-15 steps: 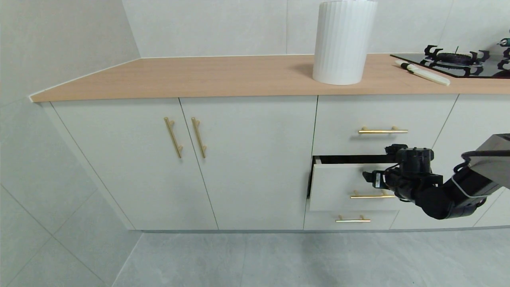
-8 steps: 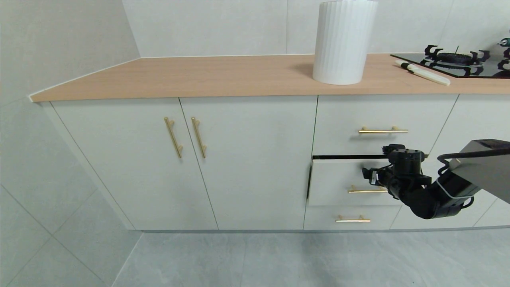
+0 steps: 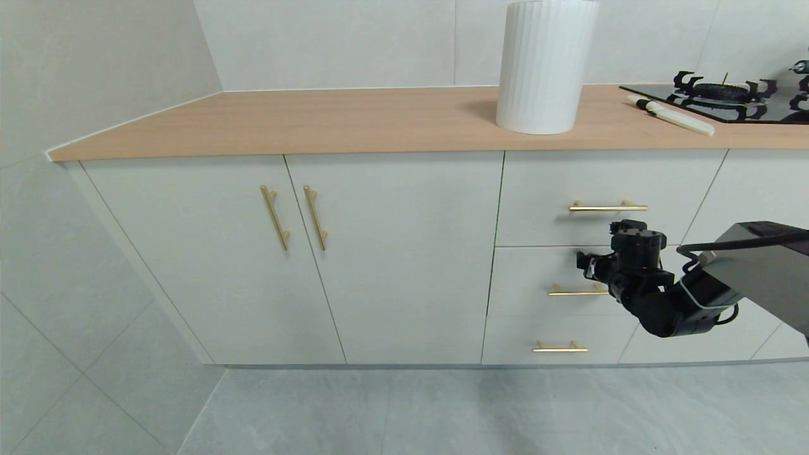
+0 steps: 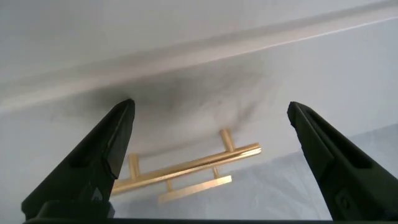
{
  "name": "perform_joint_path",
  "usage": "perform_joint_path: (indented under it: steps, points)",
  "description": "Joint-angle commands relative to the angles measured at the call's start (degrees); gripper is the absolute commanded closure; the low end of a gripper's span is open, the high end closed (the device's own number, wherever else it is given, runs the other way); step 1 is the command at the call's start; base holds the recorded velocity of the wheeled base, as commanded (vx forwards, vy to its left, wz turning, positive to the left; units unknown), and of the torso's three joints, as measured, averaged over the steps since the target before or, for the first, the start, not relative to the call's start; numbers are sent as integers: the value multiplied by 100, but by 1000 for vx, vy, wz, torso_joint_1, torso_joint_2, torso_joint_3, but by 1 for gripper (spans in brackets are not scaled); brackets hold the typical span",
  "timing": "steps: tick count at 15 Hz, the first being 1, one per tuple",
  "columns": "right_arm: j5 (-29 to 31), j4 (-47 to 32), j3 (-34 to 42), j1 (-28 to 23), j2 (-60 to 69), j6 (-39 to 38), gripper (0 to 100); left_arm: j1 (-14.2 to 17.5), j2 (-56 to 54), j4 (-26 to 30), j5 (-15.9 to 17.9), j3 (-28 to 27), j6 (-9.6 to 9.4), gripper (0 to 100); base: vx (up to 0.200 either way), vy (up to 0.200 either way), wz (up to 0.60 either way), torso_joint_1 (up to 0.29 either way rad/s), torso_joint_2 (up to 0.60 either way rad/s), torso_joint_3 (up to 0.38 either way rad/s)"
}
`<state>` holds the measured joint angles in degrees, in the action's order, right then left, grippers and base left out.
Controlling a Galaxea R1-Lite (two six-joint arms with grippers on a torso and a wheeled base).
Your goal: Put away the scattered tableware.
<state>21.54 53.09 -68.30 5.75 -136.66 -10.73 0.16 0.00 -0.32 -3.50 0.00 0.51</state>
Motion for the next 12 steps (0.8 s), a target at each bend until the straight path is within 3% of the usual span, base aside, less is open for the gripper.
perform_joint_path:
  steps: [1,6,8,9,12]
  points:
    - [17,-18,-87,5,-72,-8,0,2,9,-3,-2,0,2,0,0,0,0,0,0,0]
    - [78,-9,397,5,412,-8,0,2,9,-3,-2,0,2,0,0,0,0,0,0,0]
    - [78,96,1293,31,1282,-43,0,2,9,-3,-2,0,2,0,0,0,0,0,0,0]
    - [78,501,2172,40,1967,-17,0,11,9,-3,-2,0,2,0,0,0,0,0,0,0]
    - [219,1652,3886,40,3470,203,0,11,9,-3,-2,0,2,0,0,0,0,0,0,0]
